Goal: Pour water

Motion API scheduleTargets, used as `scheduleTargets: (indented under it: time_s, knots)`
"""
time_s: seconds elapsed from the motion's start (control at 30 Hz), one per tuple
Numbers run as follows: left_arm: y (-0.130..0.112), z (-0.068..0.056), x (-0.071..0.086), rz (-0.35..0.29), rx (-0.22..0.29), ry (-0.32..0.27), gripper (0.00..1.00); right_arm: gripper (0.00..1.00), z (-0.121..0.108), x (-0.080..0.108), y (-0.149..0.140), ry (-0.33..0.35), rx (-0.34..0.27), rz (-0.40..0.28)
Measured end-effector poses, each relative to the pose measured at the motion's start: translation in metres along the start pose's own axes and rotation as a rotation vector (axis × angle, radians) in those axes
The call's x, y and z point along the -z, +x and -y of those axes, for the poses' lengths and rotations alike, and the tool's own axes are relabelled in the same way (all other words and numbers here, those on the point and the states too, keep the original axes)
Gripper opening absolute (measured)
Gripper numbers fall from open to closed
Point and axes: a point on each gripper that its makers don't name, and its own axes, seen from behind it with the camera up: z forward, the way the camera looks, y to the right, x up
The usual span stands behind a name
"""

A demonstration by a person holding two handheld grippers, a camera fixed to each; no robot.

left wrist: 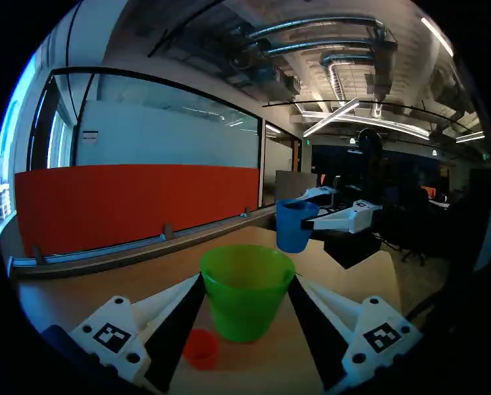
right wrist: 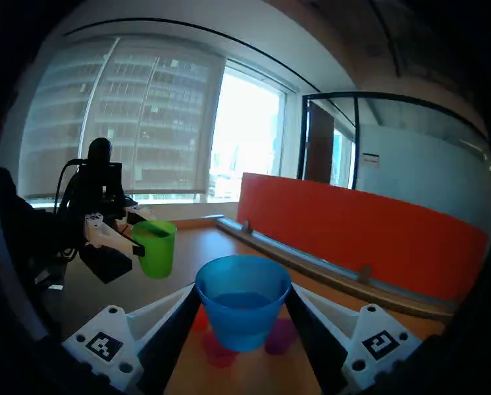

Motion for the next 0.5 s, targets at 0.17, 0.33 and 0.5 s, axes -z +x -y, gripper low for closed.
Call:
scheduleTargets:
  time_s: [0.17,0.33,0.5]
  knots:
    - [-0.001,-0.003,0.0,0.0,-0.002,-0.014,0.87,0.9,0.002,-0.002,0.007,0.006,0.039,-0.003]
    - [-0.004,-0.01,-0.002,0.004,-0.007,-0.032,0.87,0.91,0.004,-0.005,0.014,0.009,0.089,-0.007]
    - [-0.01,-0.015,-0.005,0.011,-0.011,-0.048,0.87,0.9,0.006,-0.007,0.022,0.011,0.136,-0.011]
